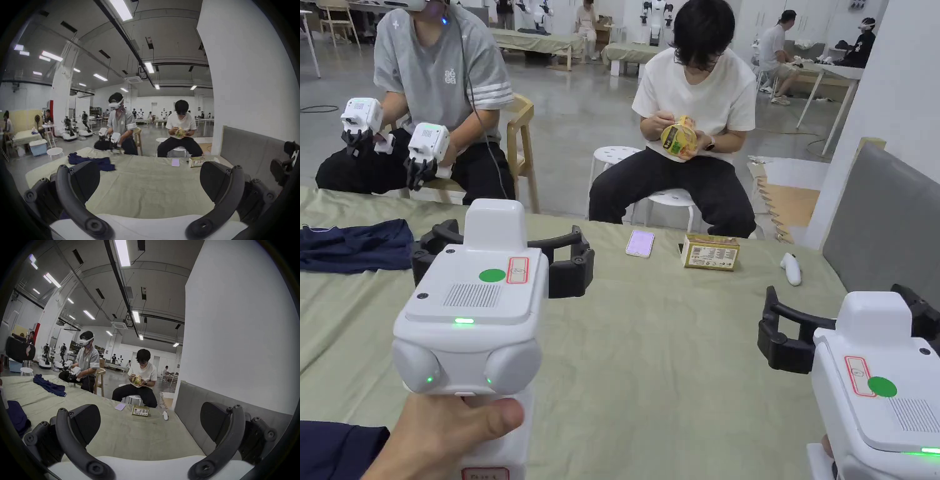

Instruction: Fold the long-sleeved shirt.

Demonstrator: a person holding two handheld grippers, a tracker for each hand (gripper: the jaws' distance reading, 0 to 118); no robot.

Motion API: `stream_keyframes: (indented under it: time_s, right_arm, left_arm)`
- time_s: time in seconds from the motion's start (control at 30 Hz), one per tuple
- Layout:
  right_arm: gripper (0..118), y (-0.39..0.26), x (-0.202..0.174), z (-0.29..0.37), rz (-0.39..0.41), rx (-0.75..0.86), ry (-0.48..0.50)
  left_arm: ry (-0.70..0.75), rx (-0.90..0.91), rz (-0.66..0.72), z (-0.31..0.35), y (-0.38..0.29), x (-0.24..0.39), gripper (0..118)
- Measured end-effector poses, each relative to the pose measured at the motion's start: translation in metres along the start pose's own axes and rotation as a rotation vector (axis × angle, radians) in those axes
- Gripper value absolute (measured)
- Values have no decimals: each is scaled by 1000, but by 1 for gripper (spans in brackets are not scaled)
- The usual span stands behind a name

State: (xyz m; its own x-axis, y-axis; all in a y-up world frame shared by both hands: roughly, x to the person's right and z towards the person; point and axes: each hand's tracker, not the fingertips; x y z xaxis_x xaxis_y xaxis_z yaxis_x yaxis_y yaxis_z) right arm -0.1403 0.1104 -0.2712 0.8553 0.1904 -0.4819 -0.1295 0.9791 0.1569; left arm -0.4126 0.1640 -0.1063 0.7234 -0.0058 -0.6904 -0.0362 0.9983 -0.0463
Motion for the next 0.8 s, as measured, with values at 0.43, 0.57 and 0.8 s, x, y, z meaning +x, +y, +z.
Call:
stream_keyframes:
  time_s: [0.43,0.57,0.8]
  right_arm:
    - [118,0,0,-1,-11,-21,-1]
    - [118,3,3,-2,-25,-19,-3]
    - [118,2,-1,-2,-45,-29,-2]
  left_arm:
    - [-7,-7,4,-2,-8,-3,111]
    - [-20,-42,-14,1,-11,-1,111]
    - [-178,31,57,9,-18,-15,111]
